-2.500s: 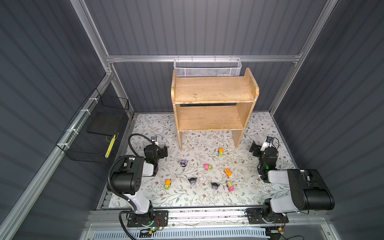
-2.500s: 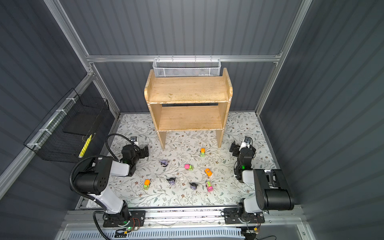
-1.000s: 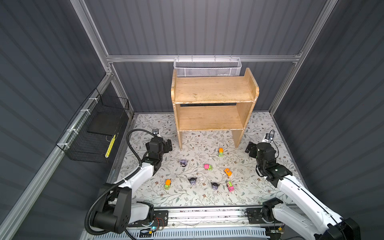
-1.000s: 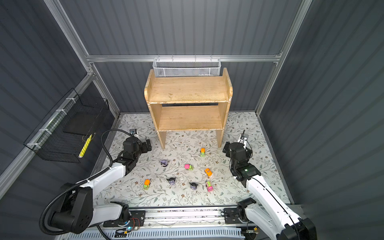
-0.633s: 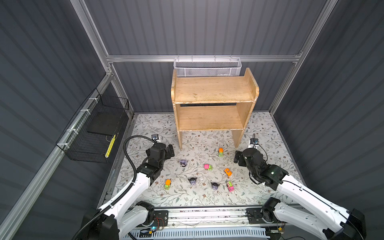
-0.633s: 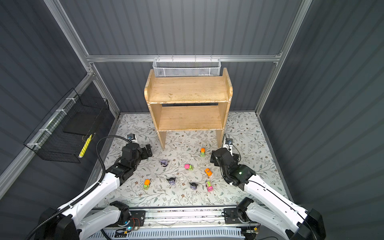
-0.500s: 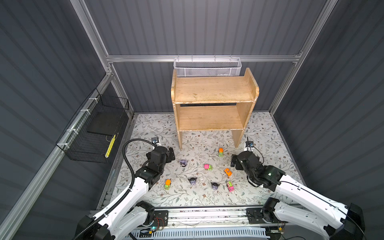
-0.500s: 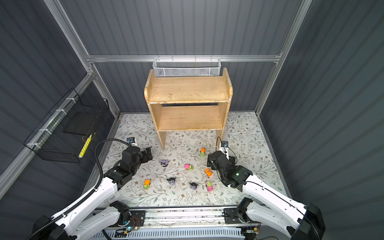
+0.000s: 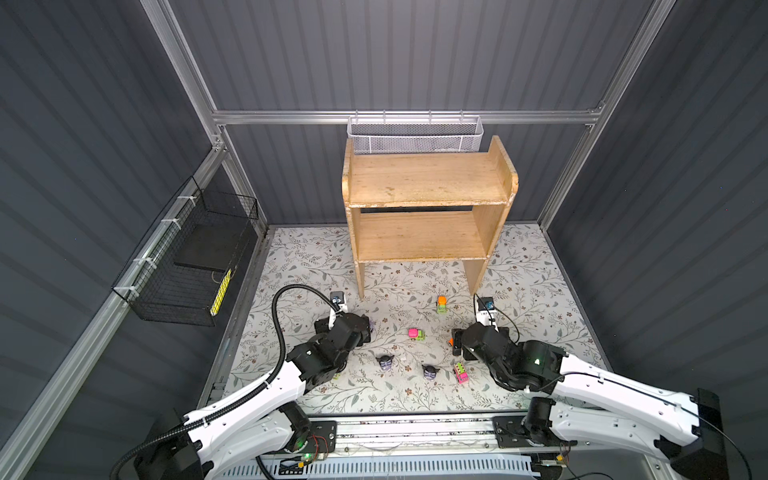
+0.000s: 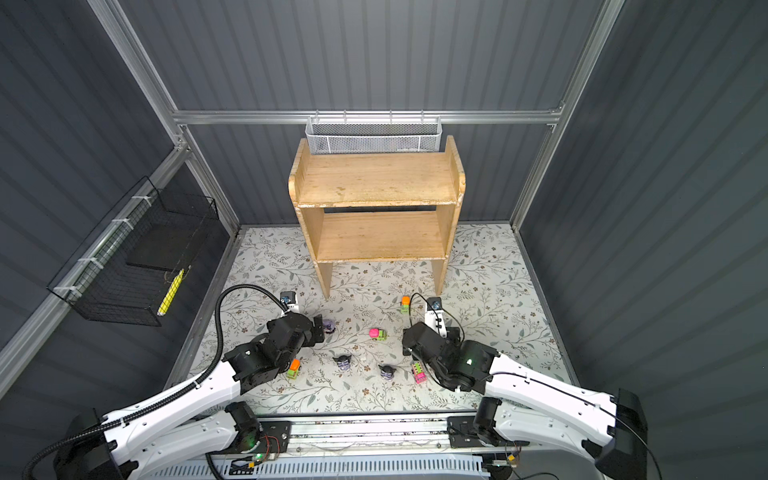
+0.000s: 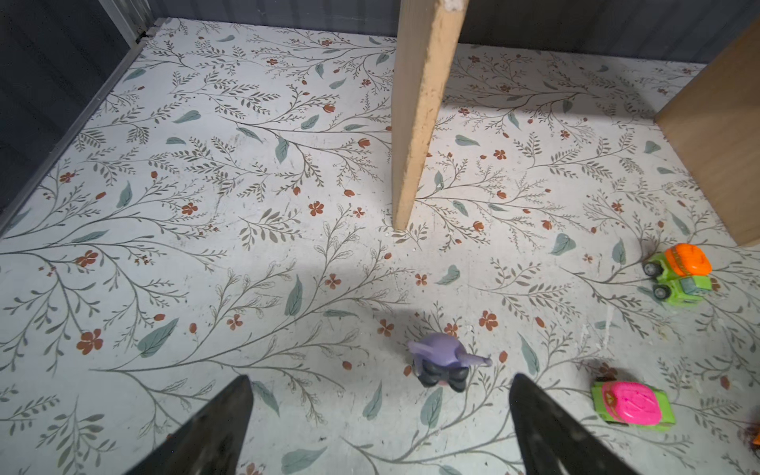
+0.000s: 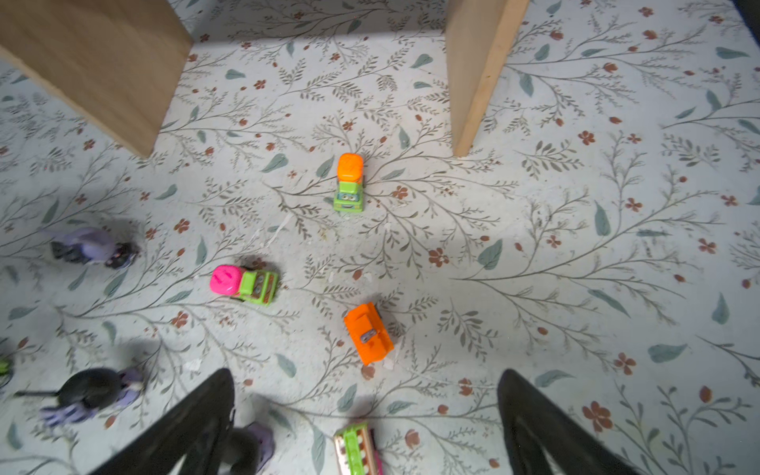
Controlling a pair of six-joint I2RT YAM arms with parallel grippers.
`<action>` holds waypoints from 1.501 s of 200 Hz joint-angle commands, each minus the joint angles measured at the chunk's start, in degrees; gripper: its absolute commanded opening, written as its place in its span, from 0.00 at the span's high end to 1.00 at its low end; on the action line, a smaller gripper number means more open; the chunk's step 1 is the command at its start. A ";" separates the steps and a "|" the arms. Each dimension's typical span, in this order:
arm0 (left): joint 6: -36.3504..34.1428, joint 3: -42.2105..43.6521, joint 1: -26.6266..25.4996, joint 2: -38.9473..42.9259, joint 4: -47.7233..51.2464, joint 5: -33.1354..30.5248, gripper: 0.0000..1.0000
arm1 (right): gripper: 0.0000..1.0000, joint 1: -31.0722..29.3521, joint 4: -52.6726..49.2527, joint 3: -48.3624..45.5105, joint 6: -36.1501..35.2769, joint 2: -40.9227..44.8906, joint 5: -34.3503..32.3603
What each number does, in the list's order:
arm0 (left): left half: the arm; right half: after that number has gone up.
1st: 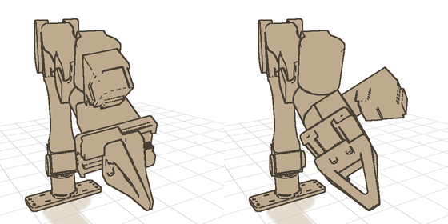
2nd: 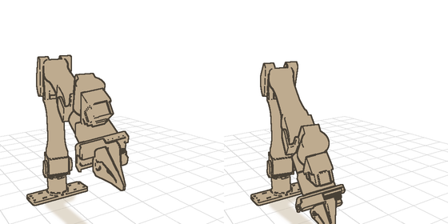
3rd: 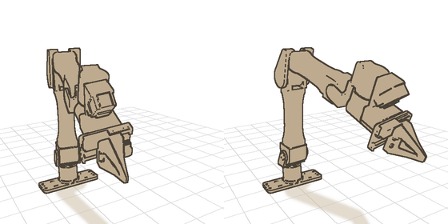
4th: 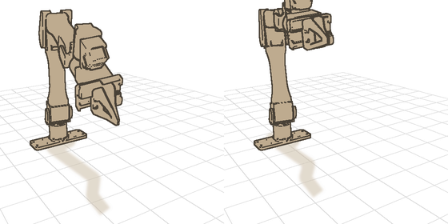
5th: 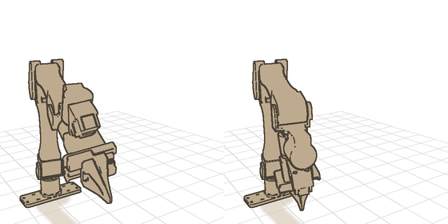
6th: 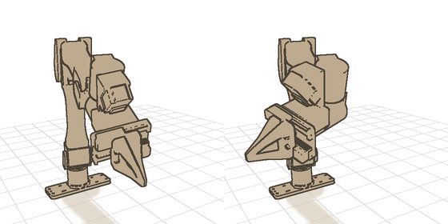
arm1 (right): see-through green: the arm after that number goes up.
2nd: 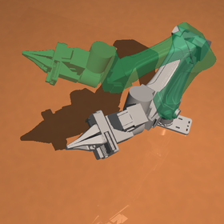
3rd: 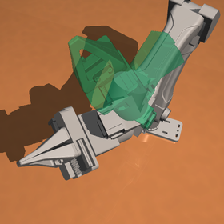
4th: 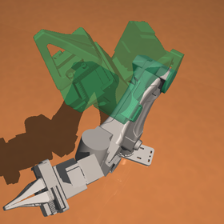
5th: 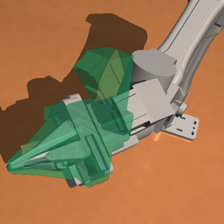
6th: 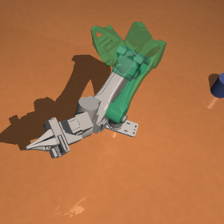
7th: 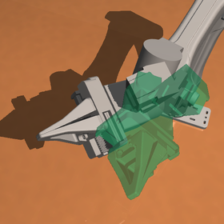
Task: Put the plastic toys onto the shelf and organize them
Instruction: 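Move the right gripper down toward the toys while the left gripper advances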
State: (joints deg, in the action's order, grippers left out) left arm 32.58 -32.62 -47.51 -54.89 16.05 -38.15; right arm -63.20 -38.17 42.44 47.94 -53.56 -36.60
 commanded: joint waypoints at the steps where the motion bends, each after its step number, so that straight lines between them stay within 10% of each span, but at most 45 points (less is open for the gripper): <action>1: -2.93 -0.66 -0.19 0.09 -0.07 -2.37 0.00 | 0.01 -7.16 -7.96 2.48 10.89 -2.69 -6.00; 109: -3.14 -4.38 -0.18 8.89 12.86 -3.56 0.00 | 0.02 -27.53 -15.69 13.40 38.35 -27.00 -11.51; 190: 1.26 -3.71 -0.15 10.42 15.21 -5.49 0.00 | 0.03 -28.48 -8.27 8.04 45.43 -34.33 -14.55; 300: -2.43 -4.60 -0.18 11.96 15.32 -8.56 0.00 | 0.14 -25.85 4.58 5.47 38.11 -39.03 -13.15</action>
State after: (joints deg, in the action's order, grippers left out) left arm 31.53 -35.68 -47.59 -43.44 30.46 -45.08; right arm -89.54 -34.15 46.74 86.91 -91.50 -49.25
